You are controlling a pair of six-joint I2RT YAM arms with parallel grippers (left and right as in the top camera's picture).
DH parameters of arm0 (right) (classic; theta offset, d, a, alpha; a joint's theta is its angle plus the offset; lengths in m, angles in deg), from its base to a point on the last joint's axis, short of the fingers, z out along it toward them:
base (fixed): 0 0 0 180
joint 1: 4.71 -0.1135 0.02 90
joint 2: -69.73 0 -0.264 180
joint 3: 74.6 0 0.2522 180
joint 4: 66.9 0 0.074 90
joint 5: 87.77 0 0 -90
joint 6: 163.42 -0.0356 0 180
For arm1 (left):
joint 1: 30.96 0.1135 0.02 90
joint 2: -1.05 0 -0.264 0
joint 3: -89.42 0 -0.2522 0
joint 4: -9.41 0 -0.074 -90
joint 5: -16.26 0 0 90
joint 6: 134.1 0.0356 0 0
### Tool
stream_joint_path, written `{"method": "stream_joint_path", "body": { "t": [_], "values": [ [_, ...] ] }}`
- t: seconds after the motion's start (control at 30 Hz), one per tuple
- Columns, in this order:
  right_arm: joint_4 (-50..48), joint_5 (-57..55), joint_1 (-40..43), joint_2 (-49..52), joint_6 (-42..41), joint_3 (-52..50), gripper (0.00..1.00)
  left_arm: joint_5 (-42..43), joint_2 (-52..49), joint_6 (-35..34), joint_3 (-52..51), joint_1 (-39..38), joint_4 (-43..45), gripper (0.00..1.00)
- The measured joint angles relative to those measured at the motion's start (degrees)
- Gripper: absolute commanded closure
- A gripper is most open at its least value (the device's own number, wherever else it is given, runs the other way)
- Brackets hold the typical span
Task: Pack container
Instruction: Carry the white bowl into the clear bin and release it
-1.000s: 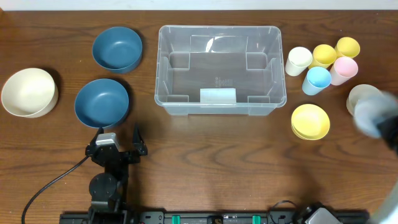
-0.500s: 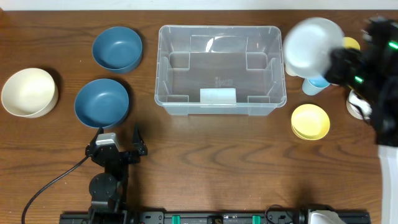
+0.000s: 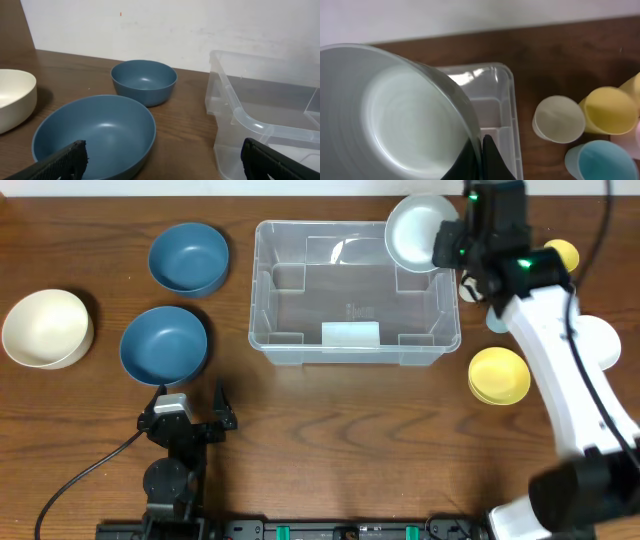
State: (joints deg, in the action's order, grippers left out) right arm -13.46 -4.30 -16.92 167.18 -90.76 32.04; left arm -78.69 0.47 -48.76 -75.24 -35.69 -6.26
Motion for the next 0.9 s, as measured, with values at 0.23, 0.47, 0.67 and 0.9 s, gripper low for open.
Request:
{"method": "stream_joint_path", "body": {
  "t": [0.23,0.47,0.67,0.9],
  "values": [
    [-0.1,-0.6,-0.2,9.9,0.0,0.0,0.99,0.0,0.0,0.0,0.0,0.0,0.0,0.02],
    [-2.6,-0.6,-1.8,18.6,0.0,0.0,0.99,0.0,0.0,0.0,0.0,0.0,0.0,0.02],
    [-6.4,-0.5,-2.2,22.9,0.0,0.0,0.99,0.0,0.0,0.0,0.0,0.0,0.0,0.02],
    [-10.2,-1.0,-2.2,25.1,0.1,0.0,0.65,0.0,0.0,0.0,0.0,0.0,0.0,0.02]
  ]
}}
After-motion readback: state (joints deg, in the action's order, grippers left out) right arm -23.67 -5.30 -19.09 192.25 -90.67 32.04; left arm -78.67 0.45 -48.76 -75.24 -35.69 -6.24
